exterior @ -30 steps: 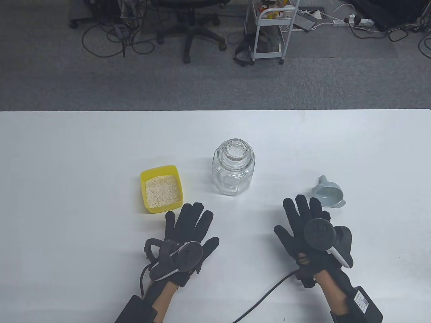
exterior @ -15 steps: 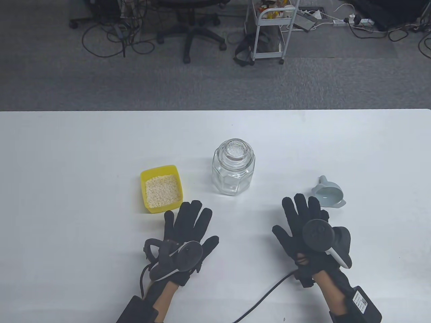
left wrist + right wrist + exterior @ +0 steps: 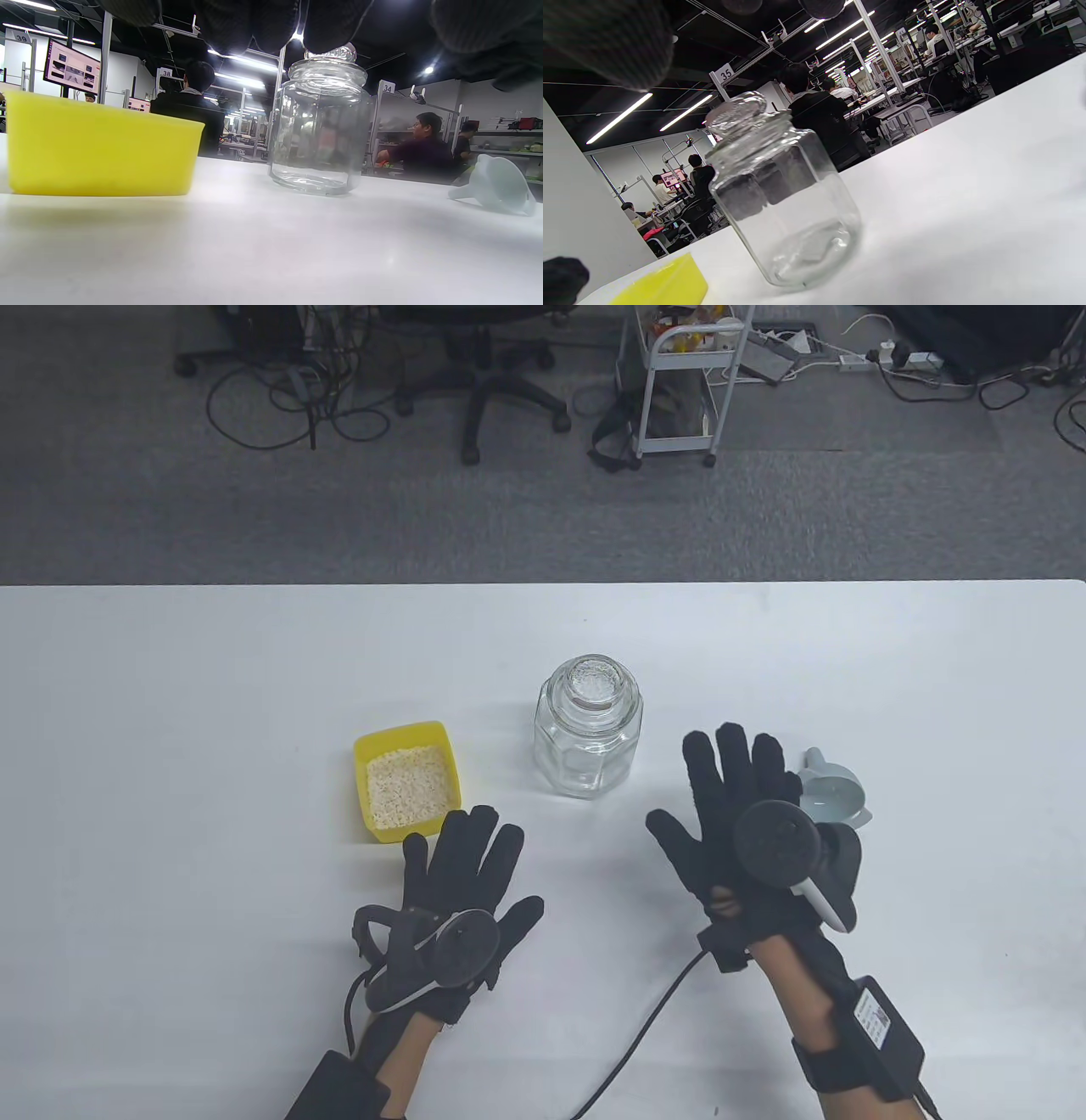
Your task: Transfer rice through funnel into glass jar
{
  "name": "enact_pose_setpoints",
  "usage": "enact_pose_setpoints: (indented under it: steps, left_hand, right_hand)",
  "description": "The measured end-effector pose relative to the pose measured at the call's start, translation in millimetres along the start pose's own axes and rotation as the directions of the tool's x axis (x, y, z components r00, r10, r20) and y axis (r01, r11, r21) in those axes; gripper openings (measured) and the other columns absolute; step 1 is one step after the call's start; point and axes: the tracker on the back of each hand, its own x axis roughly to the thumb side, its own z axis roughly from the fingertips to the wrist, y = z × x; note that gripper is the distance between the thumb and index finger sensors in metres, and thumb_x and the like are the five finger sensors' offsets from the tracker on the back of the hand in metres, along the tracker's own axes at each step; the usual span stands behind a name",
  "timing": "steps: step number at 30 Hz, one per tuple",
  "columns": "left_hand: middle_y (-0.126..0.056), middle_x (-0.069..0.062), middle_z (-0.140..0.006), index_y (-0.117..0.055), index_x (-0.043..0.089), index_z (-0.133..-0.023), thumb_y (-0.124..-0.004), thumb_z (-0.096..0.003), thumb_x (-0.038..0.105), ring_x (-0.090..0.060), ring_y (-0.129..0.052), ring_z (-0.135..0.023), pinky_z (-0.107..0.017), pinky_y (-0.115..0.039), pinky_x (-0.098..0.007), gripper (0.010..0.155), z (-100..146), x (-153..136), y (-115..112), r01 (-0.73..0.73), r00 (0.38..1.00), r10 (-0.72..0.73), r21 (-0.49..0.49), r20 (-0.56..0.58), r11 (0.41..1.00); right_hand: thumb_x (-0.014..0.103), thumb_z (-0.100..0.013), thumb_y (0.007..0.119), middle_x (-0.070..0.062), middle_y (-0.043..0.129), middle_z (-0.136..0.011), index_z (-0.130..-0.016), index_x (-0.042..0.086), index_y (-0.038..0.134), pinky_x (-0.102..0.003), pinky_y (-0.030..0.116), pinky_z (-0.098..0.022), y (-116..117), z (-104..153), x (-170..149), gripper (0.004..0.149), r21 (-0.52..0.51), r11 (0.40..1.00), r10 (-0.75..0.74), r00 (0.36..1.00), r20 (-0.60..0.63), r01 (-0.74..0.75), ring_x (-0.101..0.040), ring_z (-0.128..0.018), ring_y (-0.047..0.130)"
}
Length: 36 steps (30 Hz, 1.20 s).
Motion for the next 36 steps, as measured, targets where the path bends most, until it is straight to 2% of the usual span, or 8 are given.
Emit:
enact_pose_setpoints:
  steps: [8,14,17,22,25,27,33,36]
  left_hand:
    - [-0.043,-0.010,-0.130,-0.049,0.034,-0.117,-0.067,-0.0509,0.074,-0.041,-0.048,-0.119,-0.077,-0.043,-0.073,0.080,0.1,1.7,-0.1,0.005,1.000,-0.005,0.000,0.011,1.000]
    - [-0.043,-0.010,-0.130,-0.049,0.033,-0.117,-0.065,-0.0509,0.074,-0.041,-0.048,-0.119,-0.077,-0.043,-0.073,0.080,-1.8,2.8,-1.2,-0.020,1.000,0.020,-0.001,0.017,1.000]
    - [-0.043,-0.010,-0.130,-0.049,0.033,-0.117,-0.065,-0.0511,0.073,-0.041,-0.048,-0.119,-0.077,-0.043,-0.073,0.079,-1.7,3.9,-0.7,-0.012,1.000,0.012,0.003,0.017,1.000]
    - [-0.043,-0.010,-0.130,-0.050,0.033,-0.117,-0.066,-0.0516,0.073,-0.041,-0.048,-0.119,-0.077,-0.043,-0.073,0.078,-1.9,4.0,-0.6,-0.006,1.000,0.006,0.009,0.013,1.000]
    - [-0.043,-0.010,-0.129,-0.050,0.032,-0.117,-0.066,-0.0518,0.072,-0.041,-0.048,-0.119,-0.077,-0.044,-0.072,0.078,-2.0,3.5,-1.5,-0.001,1.000,0.001,0.002,0.008,1.000]
    - [-0.043,-0.010,-0.130,-0.050,0.032,-0.117,-0.066,-0.0518,0.072,-0.041,-0.048,-0.119,-0.077,-0.044,-0.072,0.078,-2.0,3.3,-1.2,0.002,1.000,-0.002,0.002,0.005,1.000]
    - [-0.043,-0.010,-0.129,-0.051,0.032,-0.117,-0.066,-0.0523,0.072,-0.041,-0.048,-0.119,-0.077,-0.044,-0.072,0.077,-2.1,3.5,-1.9,0.006,1.000,-0.006,0.000,0.002,1.000]
    - [-0.043,-0.010,-0.129,-0.052,0.032,-0.117,-0.067,-0.0523,0.072,-0.041,-0.049,-0.118,-0.077,-0.044,-0.072,0.077,-2.1,3.2,-1.6,0.010,1.000,-0.010,-0.001,0.000,1.000]
  right_hand:
    - [0.071,-0.044,0.076,-0.007,0.024,-0.124,-0.107,0.044,0.030,-0.072,0.025,-0.073,20.3,-68.3,57.1,0.082,0.054,0.998,-0.043,0.999,-0.026,0.044,-0.044,-0.110,0.015]
    - [0.073,-0.042,0.074,-0.011,0.027,-0.123,-0.106,0.050,0.037,-0.072,0.027,-0.073,36.9,-98.4,73.1,0.077,0.049,0.999,-0.015,0.997,-0.077,0.019,-0.045,-0.110,0.019]
    - [0.073,-0.042,0.074,-0.011,0.030,-0.123,-0.105,0.052,0.040,-0.072,0.029,-0.073,46.5,-105.9,75.0,0.075,0.064,0.998,0.012,0.995,-0.101,-0.006,-0.046,-0.110,0.021]
    - [0.072,-0.041,0.077,-0.011,0.041,-0.121,-0.104,0.052,0.049,-0.071,0.037,-0.073,52.6,-111.9,76.7,0.072,-0.038,0.999,0.027,0.994,-0.108,-0.031,-0.046,-0.110,0.032]
    - [0.073,-0.040,0.077,-0.011,0.041,-0.121,-0.104,0.052,0.049,-0.070,0.039,-0.073,53.5,-117.5,72.2,0.074,-0.040,0.998,0.039,0.988,-0.148,-0.046,-0.046,-0.110,0.035]
    - [0.073,-0.039,0.078,-0.011,0.044,-0.120,-0.105,0.050,0.049,-0.070,0.040,-0.073,55.8,-120.2,68.8,0.075,-0.035,0.999,0.011,0.987,-0.162,-0.017,-0.045,-0.110,0.036]
    - [0.068,-0.039,0.081,-0.012,0.063,-0.110,-0.103,0.046,0.058,-0.068,0.046,-0.073,62.0,-118.5,63.1,0.071,-0.168,0.985,-0.070,0.990,-0.123,0.049,-0.042,-0.106,0.051]
    - [0.065,-0.038,0.083,-0.013,0.066,-0.106,-0.101,0.044,0.061,-0.068,0.047,-0.072,62.7,-119.0,60.8,0.070,-0.187,0.979,-0.093,0.992,-0.091,0.075,-0.043,-0.104,0.055]
